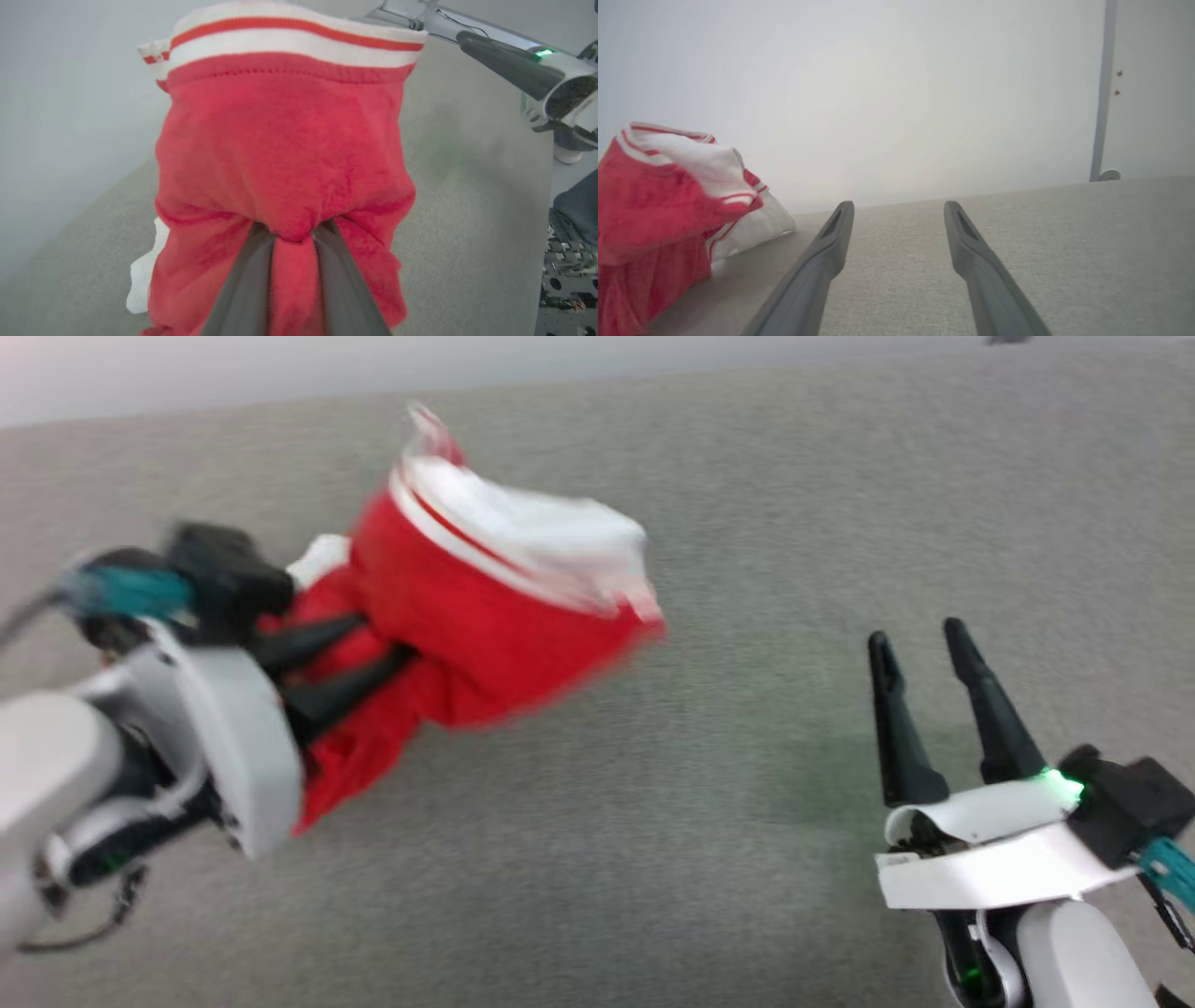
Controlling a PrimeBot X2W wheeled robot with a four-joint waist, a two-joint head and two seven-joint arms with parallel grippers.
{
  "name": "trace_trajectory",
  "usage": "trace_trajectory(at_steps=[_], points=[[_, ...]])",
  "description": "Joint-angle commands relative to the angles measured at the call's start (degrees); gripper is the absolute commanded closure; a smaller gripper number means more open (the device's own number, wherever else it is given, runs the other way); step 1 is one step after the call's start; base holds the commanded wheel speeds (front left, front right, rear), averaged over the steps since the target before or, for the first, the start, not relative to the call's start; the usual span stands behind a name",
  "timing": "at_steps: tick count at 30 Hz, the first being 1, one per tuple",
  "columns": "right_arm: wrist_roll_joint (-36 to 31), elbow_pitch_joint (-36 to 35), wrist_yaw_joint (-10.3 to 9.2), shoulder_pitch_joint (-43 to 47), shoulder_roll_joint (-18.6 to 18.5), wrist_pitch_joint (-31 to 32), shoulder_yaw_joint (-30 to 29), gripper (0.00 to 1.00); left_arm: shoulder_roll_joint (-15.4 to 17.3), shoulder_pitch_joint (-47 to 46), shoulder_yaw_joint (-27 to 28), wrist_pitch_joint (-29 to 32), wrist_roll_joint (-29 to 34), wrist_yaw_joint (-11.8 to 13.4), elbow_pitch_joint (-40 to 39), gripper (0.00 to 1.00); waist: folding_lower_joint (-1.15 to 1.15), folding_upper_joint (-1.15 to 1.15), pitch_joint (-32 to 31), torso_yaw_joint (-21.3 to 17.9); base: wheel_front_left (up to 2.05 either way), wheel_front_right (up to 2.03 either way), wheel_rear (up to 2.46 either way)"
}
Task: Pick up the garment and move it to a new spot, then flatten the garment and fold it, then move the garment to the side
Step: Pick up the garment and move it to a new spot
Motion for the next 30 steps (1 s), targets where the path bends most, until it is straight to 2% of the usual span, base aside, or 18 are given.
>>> trace_trajectory(at_steps=[1, 5, 9, 15, 18, 23, 30], points=[[1.4, -1.9, -0.08, 1.2, 0.1, -0.1, -0.7, 0.0, -1.3, 1.3, 0.0, 2.4, 0.9, 0.1, -2.0, 1.0, 0.0, 0.0, 3.5, -6.2, 0.0, 0.0, 0.0], [4.3, -5.4, -0.08, 2.9, 0.1, -0.1, -1.2, 0.0, -3.8, 3.1, 0.1, 7.9, 1.9, 0.1, -3.7, 1.0, 0.0, 0.0, 6.1, -11.3, 0.0, 0.0, 0.0], [7.3, -8.6, -0.08, 5.0, 0.1, -0.1, -0.4, 0.0, -5.6, 3.9, 0.1, 11.4, -1.0, 0.1, -2.8, 1.0, 0.0, 0.0, 8.7, -16.8, 0.0, 0.0, 0.0], [10.7, -11.8, -0.08, 8.2, 0.1, -0.1, 1.4, 0.0, -7.5, 2.6, 1.3, 11.6, -6.8, 0.1, 2.9, 1.0, 0.0, 0.0, 11.4, -22.6, 0.0, 0.0, 0.0], [12.4, -13.1, -0.08, 10.0, 0.1, -0.1, 2.3, 0.0, -8.9, 2.1, 3.4, 11.0, -10.3, 1.6, 7.2, 1.0, 0.0, 0.0, 12.6, -25.5, 0.0, 0.0, 0.0], [14.4, -15.2, -0.08, 12.0, 0.1, -0.1, 3.1, 0.0, -9.9, 1.3, 3.9, 11.1, -10.2, 3.3, 12.4, 1.0, 0.0, 0.0, 13.6, -28.5, 0.0, 0.0, 0.0], [14.6, -17.3, -0.08, 12.7, 0.1, -0.1, 2.8, 0.0, -9.0, 6.3, -0.3, 18.2, -6.0, 1.7, 18.3, 1.0, 0.0, 0.0, 14.0, -28.7, 0.0, 0.0, 0.0]])
